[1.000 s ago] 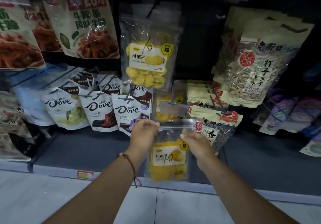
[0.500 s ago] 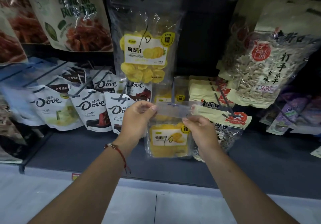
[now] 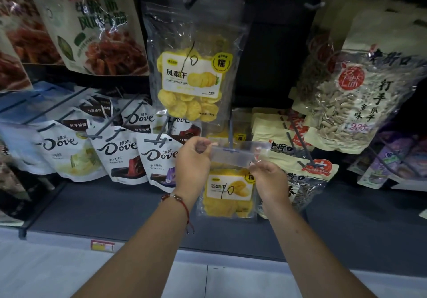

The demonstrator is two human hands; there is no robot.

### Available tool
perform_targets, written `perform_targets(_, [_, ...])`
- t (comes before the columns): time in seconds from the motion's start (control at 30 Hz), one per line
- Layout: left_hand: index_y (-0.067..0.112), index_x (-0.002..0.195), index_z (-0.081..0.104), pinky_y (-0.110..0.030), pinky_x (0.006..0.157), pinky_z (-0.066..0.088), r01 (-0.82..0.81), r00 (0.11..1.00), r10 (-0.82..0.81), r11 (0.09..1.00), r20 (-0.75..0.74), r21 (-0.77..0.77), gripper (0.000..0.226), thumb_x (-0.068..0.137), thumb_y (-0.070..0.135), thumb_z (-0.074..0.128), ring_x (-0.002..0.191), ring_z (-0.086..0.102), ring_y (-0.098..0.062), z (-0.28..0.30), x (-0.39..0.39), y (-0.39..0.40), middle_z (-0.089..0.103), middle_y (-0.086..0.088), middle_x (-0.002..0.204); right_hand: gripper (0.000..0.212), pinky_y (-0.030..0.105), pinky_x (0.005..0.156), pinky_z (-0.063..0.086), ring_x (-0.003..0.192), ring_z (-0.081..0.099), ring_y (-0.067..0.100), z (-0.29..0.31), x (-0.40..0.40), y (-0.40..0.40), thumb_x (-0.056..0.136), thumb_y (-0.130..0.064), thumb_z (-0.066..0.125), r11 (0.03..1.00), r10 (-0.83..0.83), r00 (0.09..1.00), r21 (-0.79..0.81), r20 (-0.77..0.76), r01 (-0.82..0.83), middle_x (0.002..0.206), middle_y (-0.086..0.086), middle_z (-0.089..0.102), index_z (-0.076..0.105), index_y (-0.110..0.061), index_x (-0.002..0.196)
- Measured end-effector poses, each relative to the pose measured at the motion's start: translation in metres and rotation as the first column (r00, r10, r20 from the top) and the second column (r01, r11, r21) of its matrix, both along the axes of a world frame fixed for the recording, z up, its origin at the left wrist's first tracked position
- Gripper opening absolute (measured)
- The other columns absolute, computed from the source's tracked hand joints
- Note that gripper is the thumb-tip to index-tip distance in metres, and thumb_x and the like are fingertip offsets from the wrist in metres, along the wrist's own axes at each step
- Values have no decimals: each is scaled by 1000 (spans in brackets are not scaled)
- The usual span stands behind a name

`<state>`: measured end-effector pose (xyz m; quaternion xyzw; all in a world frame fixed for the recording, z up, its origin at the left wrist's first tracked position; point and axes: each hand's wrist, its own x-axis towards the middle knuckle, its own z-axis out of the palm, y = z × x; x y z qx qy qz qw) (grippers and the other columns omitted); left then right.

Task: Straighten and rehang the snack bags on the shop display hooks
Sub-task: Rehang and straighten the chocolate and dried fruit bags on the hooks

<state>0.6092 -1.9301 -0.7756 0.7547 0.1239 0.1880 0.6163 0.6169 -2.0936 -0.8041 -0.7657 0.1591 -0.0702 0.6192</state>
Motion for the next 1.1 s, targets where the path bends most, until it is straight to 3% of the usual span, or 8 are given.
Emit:
perform_targets(0.13, [20,105,63,-34,81,57,-13,1000,12,998,20,61,17,90,23,69,94,62,-6,-9,6,1,65,15,97,16,26,75,50,86,62,8,-3,3,2,89,-32,67,997,27,1000,-73,14,-26,100,-8,67,64,-20,100])
perform_targets(0.23, [23,124,57,-40,84,57,-21,999,16,987,28,160,36,90,18,67,95,62,-12,-14,2,8,61,13,103,24,37,86,50,96,64,15,-4,5,3,88,-36,66,991,30,999,-131,19,-27,106,-6,68,63,-21,106])
perform_targets(0.37, [33,142,41,-43,84,56,7,999,7,918,-34,398,55,93,32,64,95,62,-11,-18,-13,22,56,5,125,42,33,78,45,98,61,18,4,-1,1,87,-34,68,972,67,996,-227,61,-51,103,-6,62,54,-18,123])
perform_targets(0.5, [29,145,39,-43,95,50,98,994,-50,808,-98,581,57,93,34,61,114,56,-18,-22,-39,37,54,4,129,71,38,101,43,125,51,25,8,-13,-5,84,-32,72,926,140,988,-362,66,-107,137,5,51,38,-12,144])
perform_targets(0.6, [22,146,39,-41,101,43,151,988,-65,644,-142,750,58,93,36,59,130,46,-25,-23,-62,48,46,-3,143,84,42,109,38,136,40,28,13,-30,-10,82,-29,74,855,219,976,-484,11,-186,149,9,39,28,-11,150])
perform_targets(0.73, [27,156,16,-48,118,22,271,949,15,475,-315,837,74,95,50,50,149,14,-34,-18,-92,55,11,-16,163,87,48,109,36,137,34,31,19,-63,-16,80,-39,71,689,265,963,-692,-39,-218,147,12,37,26,-9,147])
perform_targets(0.93, [30,157,5,-50,119,16,336,906,98,421,-411,842,79,95,55,48,151,6,-35,1,-151,75,-1,-14,165,96,41,120,9,150,4,27,39,-125,-27,88,-40,65,484,311,942,-831,-128,-273,164,7,3,1,-17,156])
perform_targets(1.1, [29,157,4,-51,119,16,365,894,126,355,-430,861,82,94,54,50,150,6,-36,-5,-199,108,0,-13,165,88,43,122,8,150,1,30,51,-171,-20,92,-38,58,317,362,924,-916,-122,-245,164,8,-1,1,-17,156])
